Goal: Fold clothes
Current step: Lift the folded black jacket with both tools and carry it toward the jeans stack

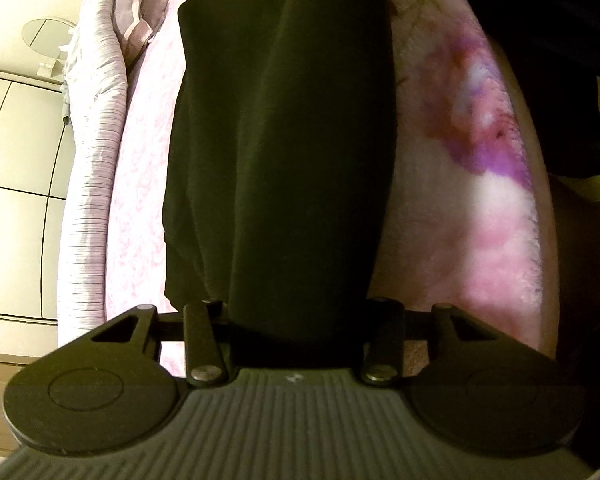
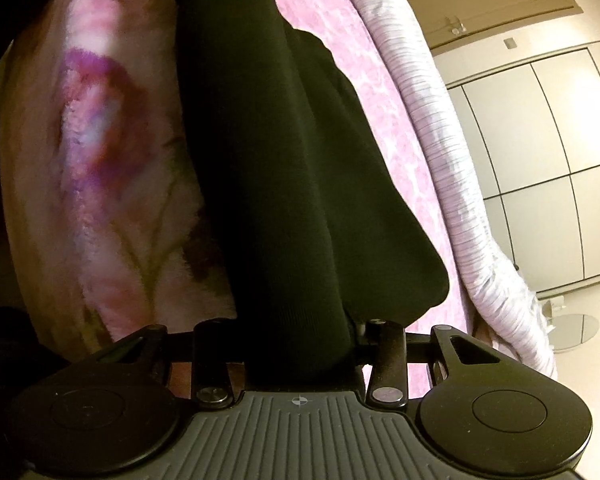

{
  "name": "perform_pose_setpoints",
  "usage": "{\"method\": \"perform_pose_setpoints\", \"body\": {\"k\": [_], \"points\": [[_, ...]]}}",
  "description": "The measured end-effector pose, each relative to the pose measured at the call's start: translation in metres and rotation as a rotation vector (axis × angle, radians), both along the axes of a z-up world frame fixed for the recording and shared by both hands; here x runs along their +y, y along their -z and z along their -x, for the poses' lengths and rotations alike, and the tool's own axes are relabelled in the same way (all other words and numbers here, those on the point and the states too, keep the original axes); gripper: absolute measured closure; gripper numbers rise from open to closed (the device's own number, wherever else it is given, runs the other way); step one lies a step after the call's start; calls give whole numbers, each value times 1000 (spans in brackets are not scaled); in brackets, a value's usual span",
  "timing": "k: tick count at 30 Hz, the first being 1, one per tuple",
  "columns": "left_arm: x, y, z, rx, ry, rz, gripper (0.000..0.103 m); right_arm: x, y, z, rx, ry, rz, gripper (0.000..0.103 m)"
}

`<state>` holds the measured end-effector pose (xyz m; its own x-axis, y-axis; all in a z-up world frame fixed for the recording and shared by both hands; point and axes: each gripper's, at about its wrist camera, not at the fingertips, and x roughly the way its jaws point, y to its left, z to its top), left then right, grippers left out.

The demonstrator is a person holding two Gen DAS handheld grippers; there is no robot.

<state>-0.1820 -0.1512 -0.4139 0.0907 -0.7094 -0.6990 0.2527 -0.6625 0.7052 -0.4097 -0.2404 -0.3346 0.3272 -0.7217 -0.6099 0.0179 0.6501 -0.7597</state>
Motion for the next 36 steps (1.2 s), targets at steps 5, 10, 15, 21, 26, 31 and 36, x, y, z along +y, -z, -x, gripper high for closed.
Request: {"method": "perform_pose_setpoints", "body": {"k": [5, 10, 15, 21, 26, 31, 36], "points": [[0, 0, -1, -4, 3, 7, 62, 0, 0, 7, 17, 11, -2, 63], [-2, -4, -8, 11, 5, -3, 62, -9, -3, 5, 32, 25, -11, 63], [-4, -5, -13, 20, 14, -8, 62, -17, -9, 4, 33, 28, -25, 63], [-13, -16, -15, 44, 42, -74, 63, -55, -28, 14, -27, 19, -112, 67], [-16, -41, -26, 84, 43, -159, 66, -80, -58, 15, -64, 16, -224, 70], [-20, -75, -20, 83, 10, -244, 69, -91, -102, 12, -67, 20, -291, 72], [-40, -146, 10, 67, -23, -315, 70, -97, -170, 29, -46, 21, -339, 73]]}}
